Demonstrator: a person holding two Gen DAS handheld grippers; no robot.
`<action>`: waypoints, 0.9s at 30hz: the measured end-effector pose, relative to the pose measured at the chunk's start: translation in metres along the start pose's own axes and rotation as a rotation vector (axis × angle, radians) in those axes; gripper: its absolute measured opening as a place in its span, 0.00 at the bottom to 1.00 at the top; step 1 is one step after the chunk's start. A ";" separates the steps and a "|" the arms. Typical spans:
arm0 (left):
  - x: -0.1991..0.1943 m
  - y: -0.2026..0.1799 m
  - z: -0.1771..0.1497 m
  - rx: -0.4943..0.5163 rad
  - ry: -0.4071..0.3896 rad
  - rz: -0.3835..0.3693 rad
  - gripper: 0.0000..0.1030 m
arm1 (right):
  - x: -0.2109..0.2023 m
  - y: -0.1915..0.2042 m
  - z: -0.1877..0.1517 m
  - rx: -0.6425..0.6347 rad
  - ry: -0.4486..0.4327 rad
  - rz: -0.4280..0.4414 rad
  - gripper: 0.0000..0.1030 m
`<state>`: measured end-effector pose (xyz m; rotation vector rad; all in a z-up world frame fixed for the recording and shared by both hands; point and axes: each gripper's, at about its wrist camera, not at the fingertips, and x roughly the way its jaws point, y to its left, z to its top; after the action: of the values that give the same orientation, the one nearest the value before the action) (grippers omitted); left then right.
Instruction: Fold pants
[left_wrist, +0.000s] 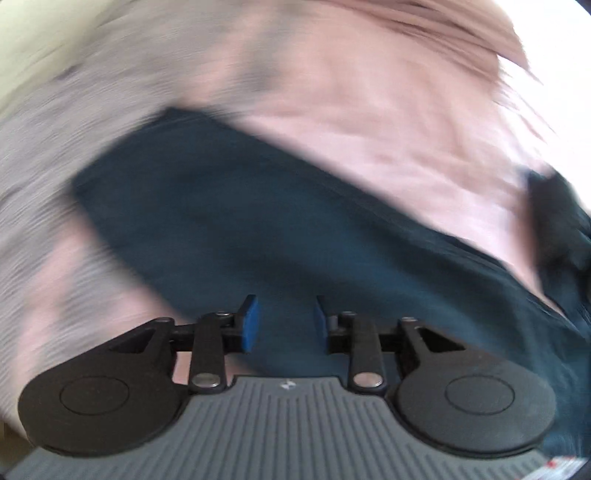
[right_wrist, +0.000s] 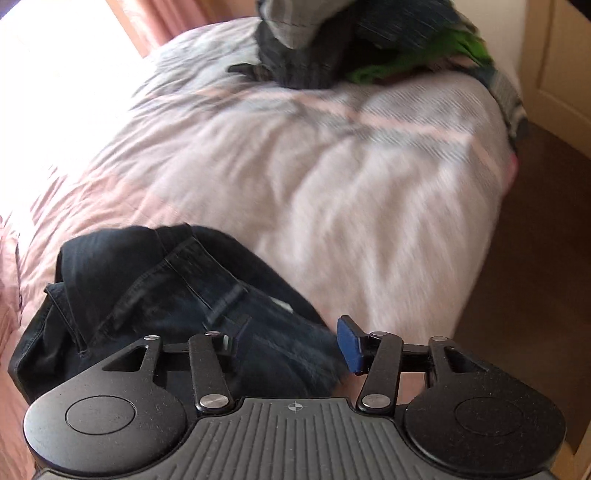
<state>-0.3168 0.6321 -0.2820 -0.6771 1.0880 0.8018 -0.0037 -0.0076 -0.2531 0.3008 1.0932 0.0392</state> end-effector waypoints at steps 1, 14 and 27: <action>0.005 -0.028 0.002 0.062 -0.016 -0.034 0.35 | 0.005 0.005 0.007 -0.017 -0.006 0.015 0.49; 0.082 -0.250 0.026 0.169 -0.064 -0.197 0.80 | 0.109 0.052 0.080 -0.036 0.056 0.152 0.51; -0.097 -0.281 0.108 0.861 -0.874 0.210 0.05 | 0.130 0.045 0.100 0.011 0.109 0.165 0.51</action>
<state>-0.0534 0.5431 -0.1307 0.5023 0.5839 0.6122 0.1492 0.0369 -0.3115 0.4024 1.1743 0.1987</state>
